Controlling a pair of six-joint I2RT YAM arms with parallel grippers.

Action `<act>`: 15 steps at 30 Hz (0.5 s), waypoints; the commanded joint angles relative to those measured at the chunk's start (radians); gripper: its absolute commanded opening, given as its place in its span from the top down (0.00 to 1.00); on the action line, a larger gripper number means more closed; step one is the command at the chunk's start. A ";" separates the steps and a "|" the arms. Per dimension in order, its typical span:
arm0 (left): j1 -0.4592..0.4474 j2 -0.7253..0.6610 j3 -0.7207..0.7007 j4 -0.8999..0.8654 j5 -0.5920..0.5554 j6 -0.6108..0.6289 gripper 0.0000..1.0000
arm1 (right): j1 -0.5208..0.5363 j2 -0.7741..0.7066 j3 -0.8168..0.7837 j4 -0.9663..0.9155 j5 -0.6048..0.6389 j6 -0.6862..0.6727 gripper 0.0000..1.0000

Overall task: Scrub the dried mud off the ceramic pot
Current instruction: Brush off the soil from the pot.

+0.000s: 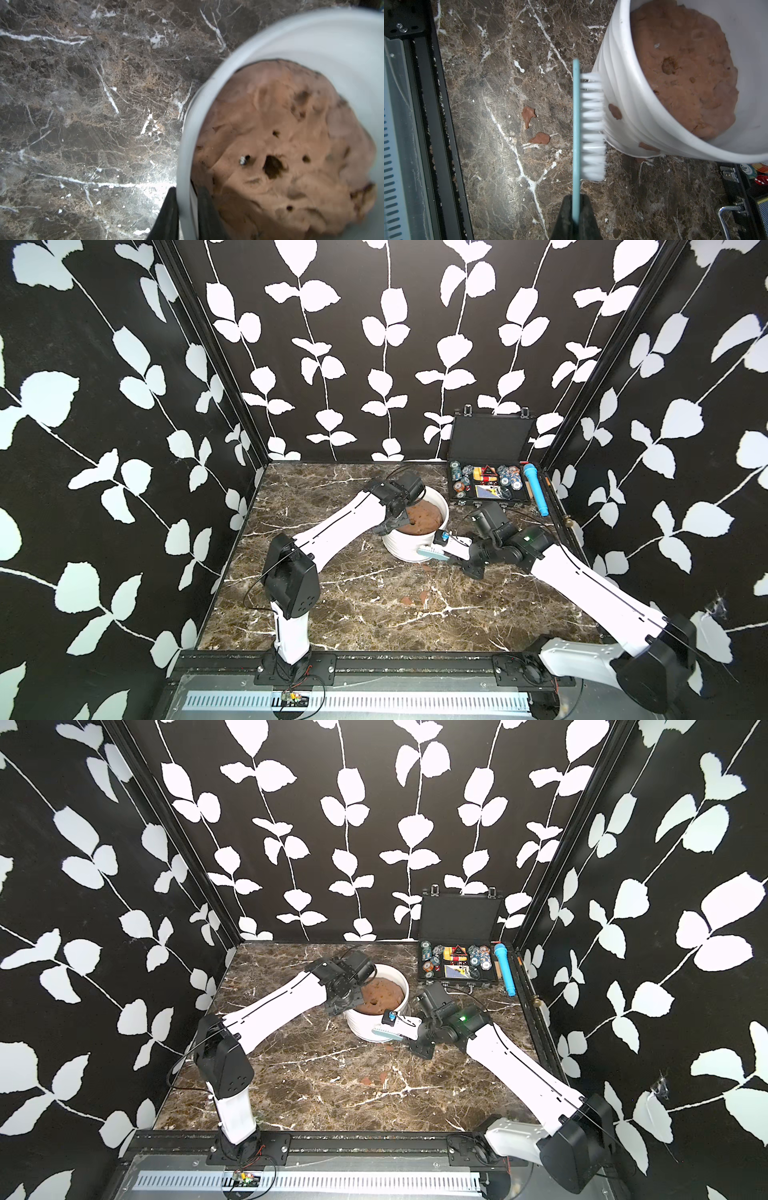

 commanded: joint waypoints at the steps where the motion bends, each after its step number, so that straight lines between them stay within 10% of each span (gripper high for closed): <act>1: 0.006 0.021 0.002 -0.054 -0.009 0.067 0.86 | -0.005 -0.021 -0.014 0.024 -0.032 0.009 1.00; 15: 0.129 0.089 0.086 -0.014 -0.045 0.401 1.00 | 0.006 -0.006 0.002 0.009 -0.063 0.011 1.00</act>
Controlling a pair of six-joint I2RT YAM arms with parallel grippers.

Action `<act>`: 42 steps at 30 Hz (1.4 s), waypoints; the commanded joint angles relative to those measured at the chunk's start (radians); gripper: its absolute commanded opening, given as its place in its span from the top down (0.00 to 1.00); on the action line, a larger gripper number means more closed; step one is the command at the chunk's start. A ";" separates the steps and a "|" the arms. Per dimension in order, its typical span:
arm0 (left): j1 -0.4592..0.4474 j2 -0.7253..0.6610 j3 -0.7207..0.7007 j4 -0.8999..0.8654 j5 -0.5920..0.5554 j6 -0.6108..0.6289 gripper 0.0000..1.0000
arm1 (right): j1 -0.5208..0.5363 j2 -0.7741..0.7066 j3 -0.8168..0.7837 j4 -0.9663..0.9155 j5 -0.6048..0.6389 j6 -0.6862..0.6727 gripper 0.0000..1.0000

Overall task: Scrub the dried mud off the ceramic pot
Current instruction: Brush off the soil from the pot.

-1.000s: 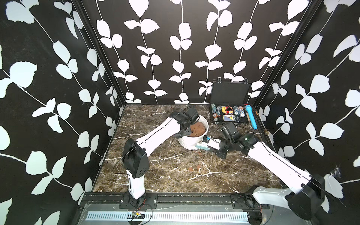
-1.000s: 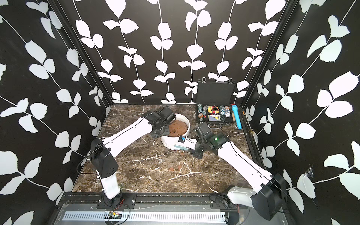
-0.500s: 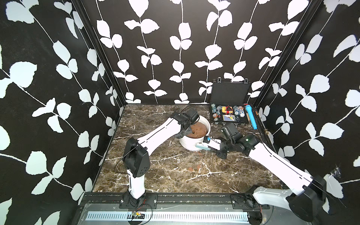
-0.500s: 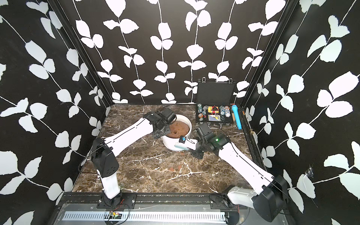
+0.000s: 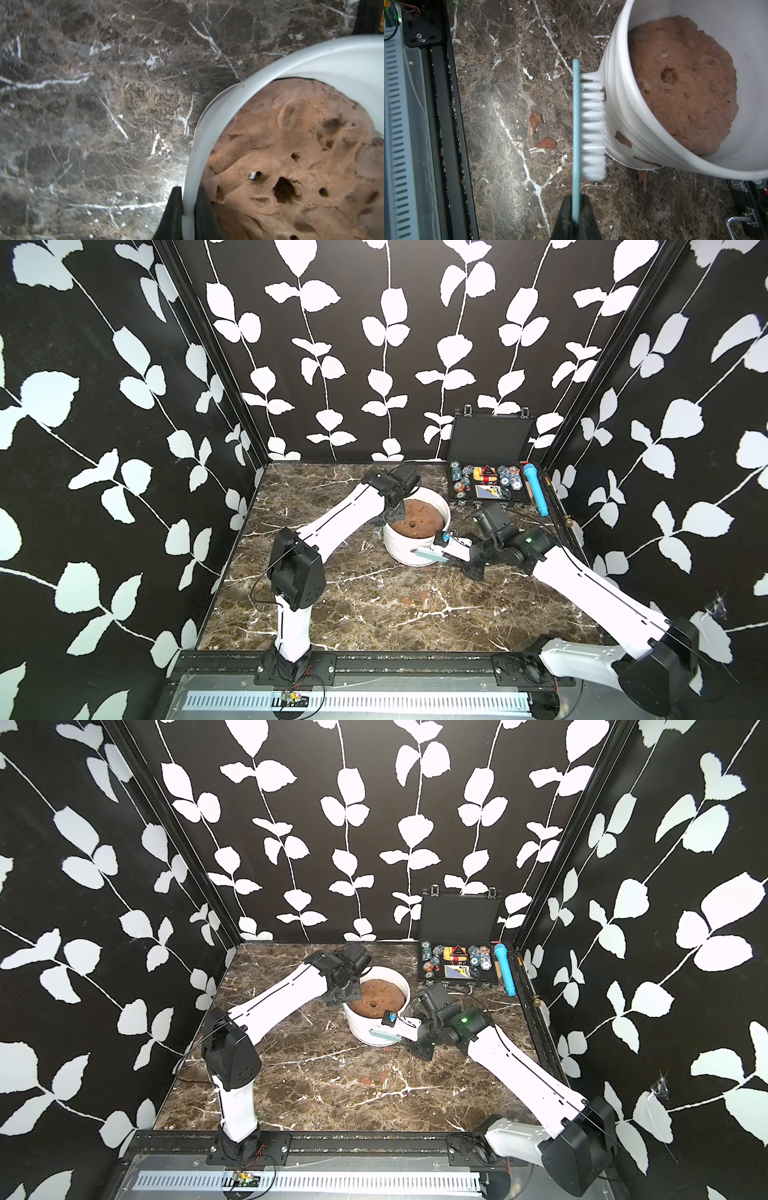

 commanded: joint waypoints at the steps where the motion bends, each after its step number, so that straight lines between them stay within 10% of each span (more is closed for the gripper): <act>1: 0.054 0.035 0.005 0.007 -0.039 0.163 1.00 | 0.008 0.007 0.007 0.004 -0.018 0.010 1.00; 16: 0.114 0.102 0.099 0.077 0.049 0.516 1.00 | 0.099 0.159 0.090 0.133 0.147 0.030 1.00; 42: 0.121 0.093 0.088 0.085 0.098 0.486 1.00 | 0.275 0.432 0.205 0.148 0.579 0.483 1.00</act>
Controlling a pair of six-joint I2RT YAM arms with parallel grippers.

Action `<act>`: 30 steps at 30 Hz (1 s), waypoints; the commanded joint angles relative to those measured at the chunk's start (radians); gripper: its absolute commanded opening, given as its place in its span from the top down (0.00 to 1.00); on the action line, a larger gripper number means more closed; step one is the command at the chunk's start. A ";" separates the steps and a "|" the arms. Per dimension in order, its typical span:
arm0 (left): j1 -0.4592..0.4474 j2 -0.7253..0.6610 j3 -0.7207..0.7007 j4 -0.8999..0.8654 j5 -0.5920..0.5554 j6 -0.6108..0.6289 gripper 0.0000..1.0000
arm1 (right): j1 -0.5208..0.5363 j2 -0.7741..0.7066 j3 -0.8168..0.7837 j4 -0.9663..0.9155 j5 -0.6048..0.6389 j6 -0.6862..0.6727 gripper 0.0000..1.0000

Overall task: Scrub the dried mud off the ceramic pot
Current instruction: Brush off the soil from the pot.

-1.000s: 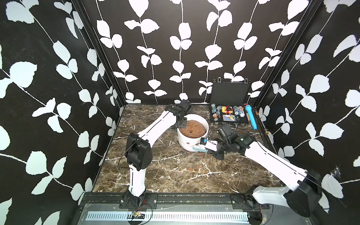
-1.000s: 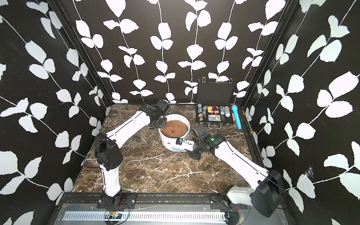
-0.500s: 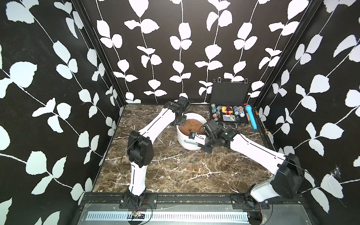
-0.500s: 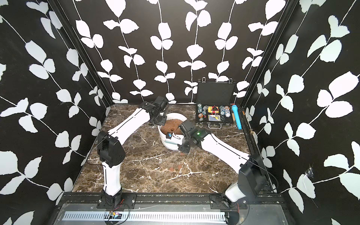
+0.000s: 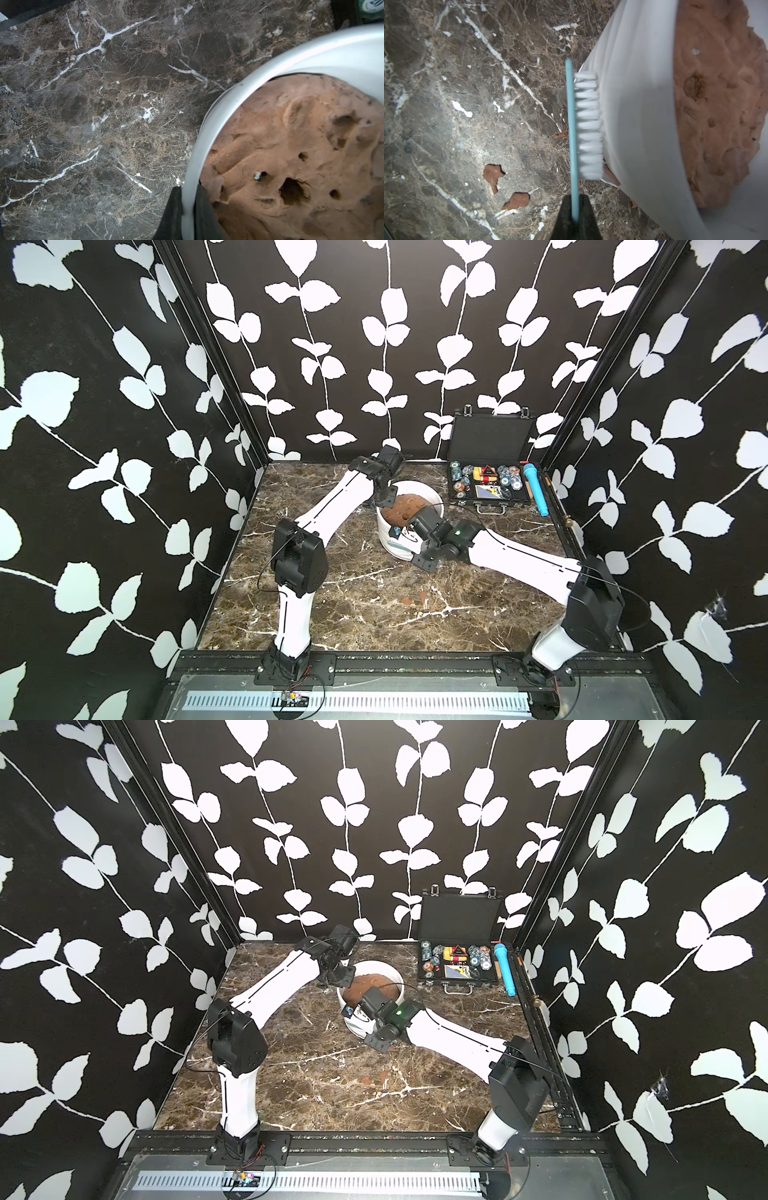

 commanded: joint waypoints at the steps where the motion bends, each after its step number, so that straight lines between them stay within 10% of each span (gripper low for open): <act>1: 0.004 -0.001 -0.034 0.017 -0.010 -0.003 1.00 | 0.000 0.028 -0.011 -0.002 0.125 0.122 1.00; 17: 0.006 0.007 -0.021 0.031 -0.021 0.038 1.00 | 0.046 -0.172 -0.087 -0.090 -0.110 0.034 1.00; 30: 0.005 0.026 -0.035 0.045 0.012 0.102 1.00 | -0.143 -0.160 -0.078 -0.048 -0.129 -0.142 1.00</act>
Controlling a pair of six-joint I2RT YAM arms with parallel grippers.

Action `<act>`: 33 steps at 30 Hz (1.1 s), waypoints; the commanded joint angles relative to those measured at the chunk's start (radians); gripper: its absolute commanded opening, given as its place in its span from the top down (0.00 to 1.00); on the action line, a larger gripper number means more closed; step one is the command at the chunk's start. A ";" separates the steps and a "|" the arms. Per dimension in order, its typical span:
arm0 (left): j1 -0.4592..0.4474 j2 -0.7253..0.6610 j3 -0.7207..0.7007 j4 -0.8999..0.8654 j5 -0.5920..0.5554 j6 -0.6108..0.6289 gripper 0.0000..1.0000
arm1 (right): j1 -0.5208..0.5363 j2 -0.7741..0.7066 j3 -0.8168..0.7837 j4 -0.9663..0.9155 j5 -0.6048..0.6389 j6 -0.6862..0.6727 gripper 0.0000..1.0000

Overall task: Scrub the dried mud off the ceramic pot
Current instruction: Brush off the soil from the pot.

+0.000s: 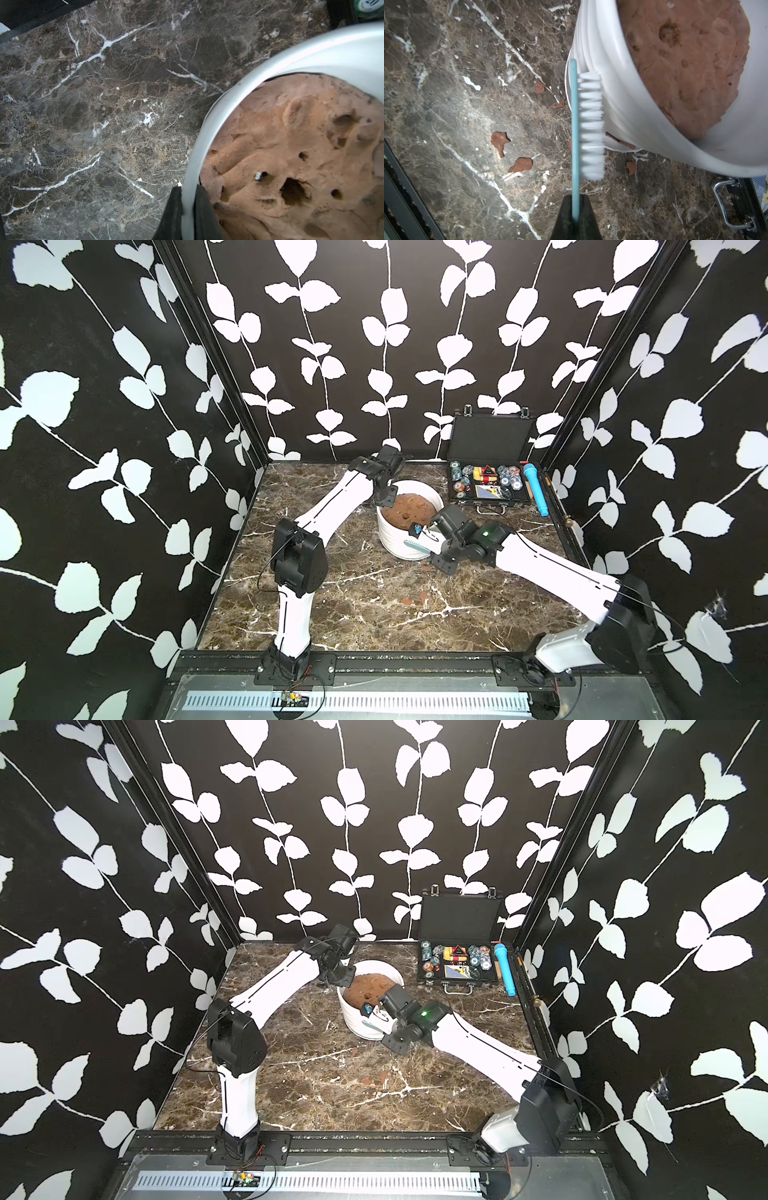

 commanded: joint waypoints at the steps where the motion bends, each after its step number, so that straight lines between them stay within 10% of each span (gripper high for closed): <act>1: 0.004 0.027 -0.031 0.019 0.014 0.060 1.00 | -0.034 0.016 0.008 0.038 -0.013 -0.080 1.00; 21: 0.026 0.062 0.024 0.034 0.074 0.200 1.00 | -0.059 -0.104 -0.222 0.101 -0.097 -0.177 1.00; 33: 0.039 0.122 0.111 0.026 0.091 0.509 1.00 | -0.063 -0.149 -0.161 0.040 -0.087 -0.211 1.00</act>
